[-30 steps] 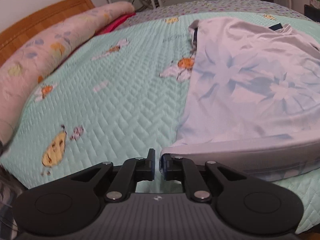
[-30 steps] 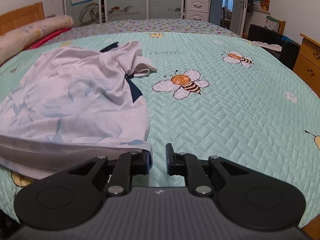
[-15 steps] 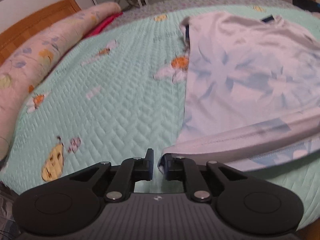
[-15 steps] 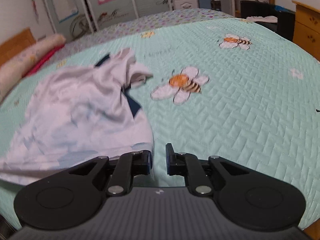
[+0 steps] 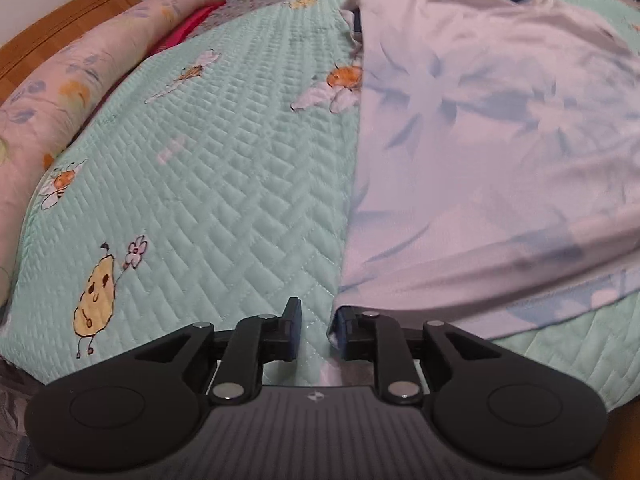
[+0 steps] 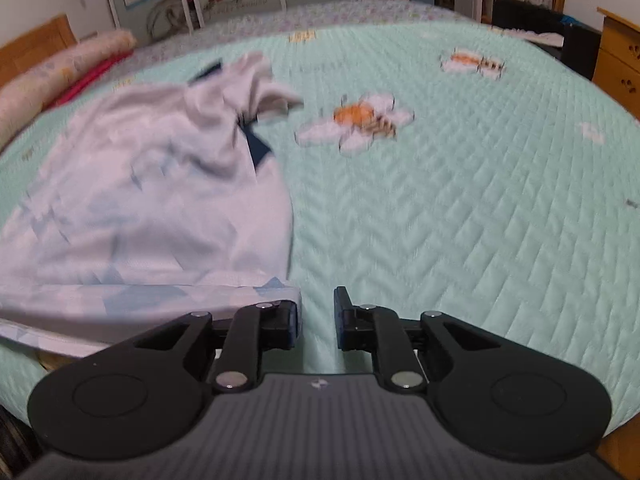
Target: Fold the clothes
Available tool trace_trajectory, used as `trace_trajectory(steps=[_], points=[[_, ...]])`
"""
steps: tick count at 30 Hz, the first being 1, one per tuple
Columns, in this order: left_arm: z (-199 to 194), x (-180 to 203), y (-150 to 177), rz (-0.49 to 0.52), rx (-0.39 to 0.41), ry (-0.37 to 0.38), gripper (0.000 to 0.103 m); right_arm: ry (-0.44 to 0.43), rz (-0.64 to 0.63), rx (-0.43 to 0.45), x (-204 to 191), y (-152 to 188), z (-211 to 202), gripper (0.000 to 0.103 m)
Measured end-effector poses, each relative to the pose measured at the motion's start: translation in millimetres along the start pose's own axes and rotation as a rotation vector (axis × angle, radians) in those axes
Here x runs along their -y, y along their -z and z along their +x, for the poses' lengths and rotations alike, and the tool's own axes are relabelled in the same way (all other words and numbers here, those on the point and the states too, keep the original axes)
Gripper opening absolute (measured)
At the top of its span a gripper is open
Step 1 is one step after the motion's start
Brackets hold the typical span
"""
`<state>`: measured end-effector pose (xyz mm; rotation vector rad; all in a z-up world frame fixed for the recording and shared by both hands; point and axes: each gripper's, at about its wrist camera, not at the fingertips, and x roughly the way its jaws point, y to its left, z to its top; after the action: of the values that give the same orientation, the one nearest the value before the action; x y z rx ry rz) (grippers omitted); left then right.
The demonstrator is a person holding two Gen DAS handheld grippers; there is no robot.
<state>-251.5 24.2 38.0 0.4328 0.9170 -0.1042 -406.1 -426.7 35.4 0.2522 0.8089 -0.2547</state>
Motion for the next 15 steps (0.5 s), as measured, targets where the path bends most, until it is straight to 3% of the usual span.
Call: trace_trajectory(steps=[4,6,8,10,15], points=[[-0.4,7.1,1.5,0.070,0.016,-0.035,0.027,0.019,-0.055,0.032,-5.7,9.6,-1.1,0.018],[-2.6,10.3,2.2,0.108,0.023,-0.054,0.035,0.039,-0.123,0.041,-10.6,12.1,-3.1,0.027],[-6.4,9.5,3.3,0.112,0.024,-0.057,0.037,0.061,-0.178,0.042,-12.5,13.2,-7.6,0.049],[-10.9,6.4,4.7,0.095,0.022,-0.045,0.038,0.057,-0.186,0.038,-8.8,12.7,-14.6,0.059],[-21.2,5.1,10.0,0.091,0.023,-0.051,0.048,0.021,-0.161,0.033,0.6,13.2,-29.6,0.060]])
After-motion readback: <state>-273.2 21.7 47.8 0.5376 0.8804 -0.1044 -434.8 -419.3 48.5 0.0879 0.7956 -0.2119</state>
